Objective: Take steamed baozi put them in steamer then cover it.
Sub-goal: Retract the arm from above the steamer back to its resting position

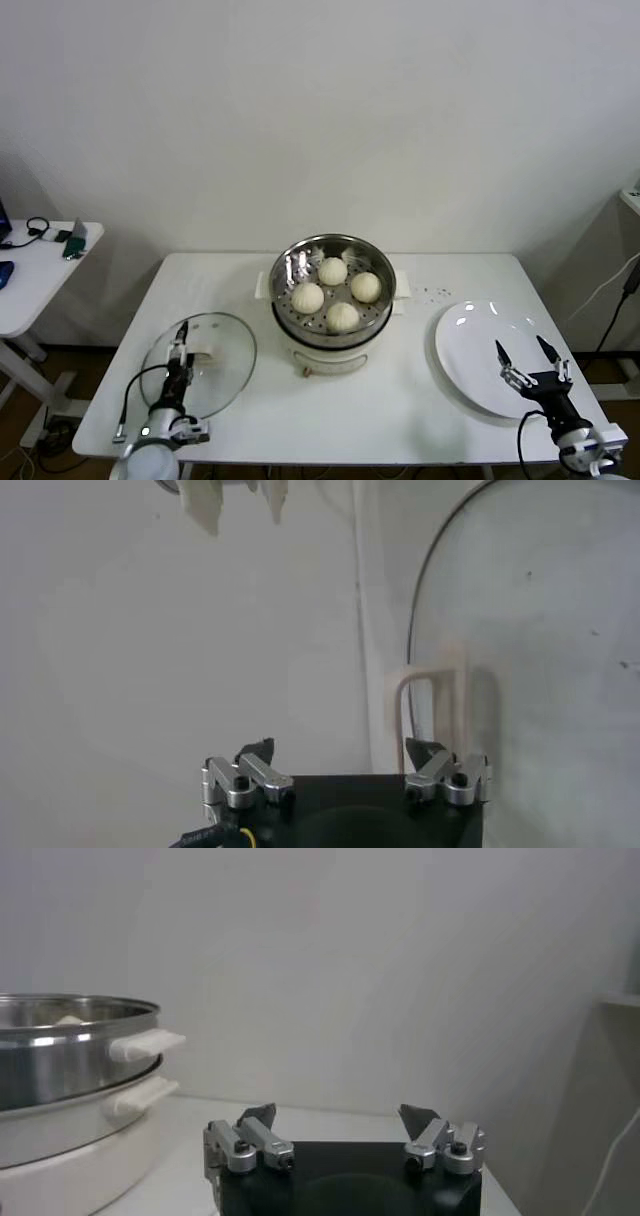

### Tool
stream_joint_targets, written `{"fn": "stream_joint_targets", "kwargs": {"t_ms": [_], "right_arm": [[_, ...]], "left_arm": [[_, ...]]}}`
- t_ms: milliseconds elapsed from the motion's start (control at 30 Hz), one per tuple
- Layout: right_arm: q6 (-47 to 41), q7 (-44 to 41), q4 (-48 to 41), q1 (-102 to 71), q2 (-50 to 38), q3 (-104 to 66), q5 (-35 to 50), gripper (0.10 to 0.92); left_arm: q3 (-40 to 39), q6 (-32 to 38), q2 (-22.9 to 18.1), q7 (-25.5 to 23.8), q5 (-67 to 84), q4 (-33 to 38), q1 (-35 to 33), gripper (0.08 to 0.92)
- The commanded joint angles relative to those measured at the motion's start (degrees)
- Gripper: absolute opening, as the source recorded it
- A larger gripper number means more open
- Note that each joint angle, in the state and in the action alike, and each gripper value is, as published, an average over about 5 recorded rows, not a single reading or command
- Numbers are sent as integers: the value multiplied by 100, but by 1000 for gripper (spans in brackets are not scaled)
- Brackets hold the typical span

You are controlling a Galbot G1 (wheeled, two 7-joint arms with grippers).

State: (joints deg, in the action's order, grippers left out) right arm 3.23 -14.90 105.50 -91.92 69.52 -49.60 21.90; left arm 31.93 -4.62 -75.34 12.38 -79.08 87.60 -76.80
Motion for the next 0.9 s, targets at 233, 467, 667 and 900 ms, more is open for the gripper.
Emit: {"fn": "stream_joint_targets", "kwargs": {"t_ms": [233,467,667,900], "right_arm": [[114,-52,-162,-11,113,-29,-275,823],[143,-94,-200,13,188,-9,-372,823],[161,-113,-240,26,239,0,-430,823],[179,-116,-291,53,242,4,-471,823]], "left_arm": [[-93,20,19,38,86,-321,290,791],[-123,73,-3,24,77,-407,288,593],[-123,83,10,25,94,-355,275,420],[-109,60,67,24,190,-101,183,221]]}}
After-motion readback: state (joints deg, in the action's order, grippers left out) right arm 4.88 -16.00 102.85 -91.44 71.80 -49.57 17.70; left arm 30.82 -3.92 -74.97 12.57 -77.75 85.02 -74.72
